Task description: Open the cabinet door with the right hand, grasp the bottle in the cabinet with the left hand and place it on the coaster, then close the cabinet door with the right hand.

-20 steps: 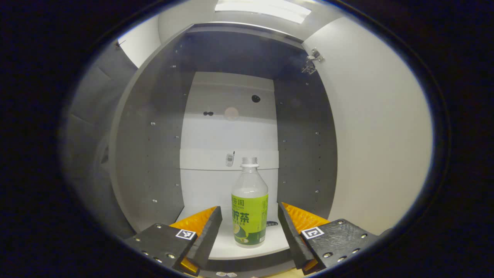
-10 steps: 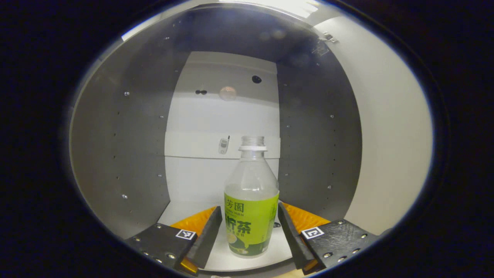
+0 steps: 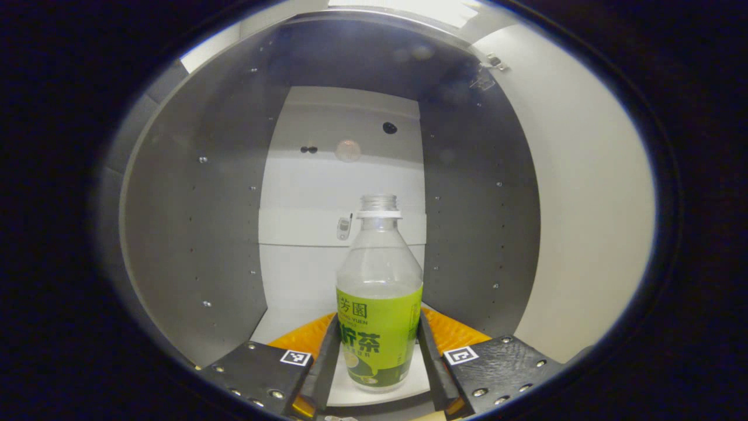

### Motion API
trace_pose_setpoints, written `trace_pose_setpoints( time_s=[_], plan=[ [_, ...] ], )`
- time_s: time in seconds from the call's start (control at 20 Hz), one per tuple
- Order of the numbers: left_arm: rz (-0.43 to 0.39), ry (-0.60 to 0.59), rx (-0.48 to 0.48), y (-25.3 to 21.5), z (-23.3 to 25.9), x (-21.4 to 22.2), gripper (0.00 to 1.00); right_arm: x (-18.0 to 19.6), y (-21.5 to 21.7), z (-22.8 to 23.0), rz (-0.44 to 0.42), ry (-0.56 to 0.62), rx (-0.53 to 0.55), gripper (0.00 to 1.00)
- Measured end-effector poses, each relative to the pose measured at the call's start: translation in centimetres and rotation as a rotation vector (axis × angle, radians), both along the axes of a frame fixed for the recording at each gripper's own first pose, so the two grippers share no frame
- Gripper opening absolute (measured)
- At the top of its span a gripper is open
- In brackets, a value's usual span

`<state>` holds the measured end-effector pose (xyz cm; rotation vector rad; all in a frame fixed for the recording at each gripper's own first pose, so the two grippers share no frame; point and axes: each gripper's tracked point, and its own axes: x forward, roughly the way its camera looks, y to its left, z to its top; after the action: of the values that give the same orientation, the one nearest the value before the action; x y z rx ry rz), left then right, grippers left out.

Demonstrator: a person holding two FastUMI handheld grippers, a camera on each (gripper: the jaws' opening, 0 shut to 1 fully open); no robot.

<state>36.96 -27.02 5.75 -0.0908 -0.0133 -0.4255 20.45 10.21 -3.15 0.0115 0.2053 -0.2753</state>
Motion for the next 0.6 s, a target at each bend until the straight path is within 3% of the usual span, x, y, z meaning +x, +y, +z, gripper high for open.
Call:
trace_pose_setpoints(
  time_s=[0.2, 0.6],
  plan=[
    [0.033, -0.016, 0.004, 1.6, 0.6, -2.4, 0.62, -0.2, -0.1, 0.3, 0.045, -0.009, 0.008, 0.97],
    [0.103, -0.015, -0.011, 4.8, 0.3, -8.2, 0.67, -0.8, -0.2, 0.9, 0.137, -0.024, 0.022, 0.97]
  ],
)
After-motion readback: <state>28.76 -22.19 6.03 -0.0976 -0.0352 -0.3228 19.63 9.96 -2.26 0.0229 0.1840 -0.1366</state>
